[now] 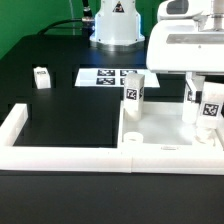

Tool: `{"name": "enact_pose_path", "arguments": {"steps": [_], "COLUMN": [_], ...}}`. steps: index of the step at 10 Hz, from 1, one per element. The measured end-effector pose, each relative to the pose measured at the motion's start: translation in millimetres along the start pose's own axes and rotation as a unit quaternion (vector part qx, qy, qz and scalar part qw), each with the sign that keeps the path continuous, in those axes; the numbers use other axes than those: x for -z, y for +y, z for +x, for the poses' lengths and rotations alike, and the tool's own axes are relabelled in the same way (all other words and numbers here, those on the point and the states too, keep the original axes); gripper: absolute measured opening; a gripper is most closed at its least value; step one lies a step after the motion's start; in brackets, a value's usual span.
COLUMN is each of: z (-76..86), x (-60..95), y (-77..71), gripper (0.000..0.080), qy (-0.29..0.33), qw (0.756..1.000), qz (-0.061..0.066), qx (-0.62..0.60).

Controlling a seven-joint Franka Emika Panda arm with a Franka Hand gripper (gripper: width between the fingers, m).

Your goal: Assemble square table

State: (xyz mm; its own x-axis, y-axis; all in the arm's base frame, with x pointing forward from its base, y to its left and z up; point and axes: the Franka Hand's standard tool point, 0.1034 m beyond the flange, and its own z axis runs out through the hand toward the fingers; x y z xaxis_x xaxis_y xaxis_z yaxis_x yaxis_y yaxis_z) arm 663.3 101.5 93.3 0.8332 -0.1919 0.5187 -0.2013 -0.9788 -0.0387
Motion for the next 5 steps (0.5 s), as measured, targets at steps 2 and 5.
{"name": "enact_pose_path", "arguments": {"steps": [2,5], "z": [-1.5,-5.0], "x": [-6.3,-13.8], "y": [-0.9,-0.3], "gripper": [0.0291,0.0291], "qy": [0.0,-0.002], "qw": [1.0,1.0], "qz": [-0.002,-0.005], "qx": [0.003,0.007]}}
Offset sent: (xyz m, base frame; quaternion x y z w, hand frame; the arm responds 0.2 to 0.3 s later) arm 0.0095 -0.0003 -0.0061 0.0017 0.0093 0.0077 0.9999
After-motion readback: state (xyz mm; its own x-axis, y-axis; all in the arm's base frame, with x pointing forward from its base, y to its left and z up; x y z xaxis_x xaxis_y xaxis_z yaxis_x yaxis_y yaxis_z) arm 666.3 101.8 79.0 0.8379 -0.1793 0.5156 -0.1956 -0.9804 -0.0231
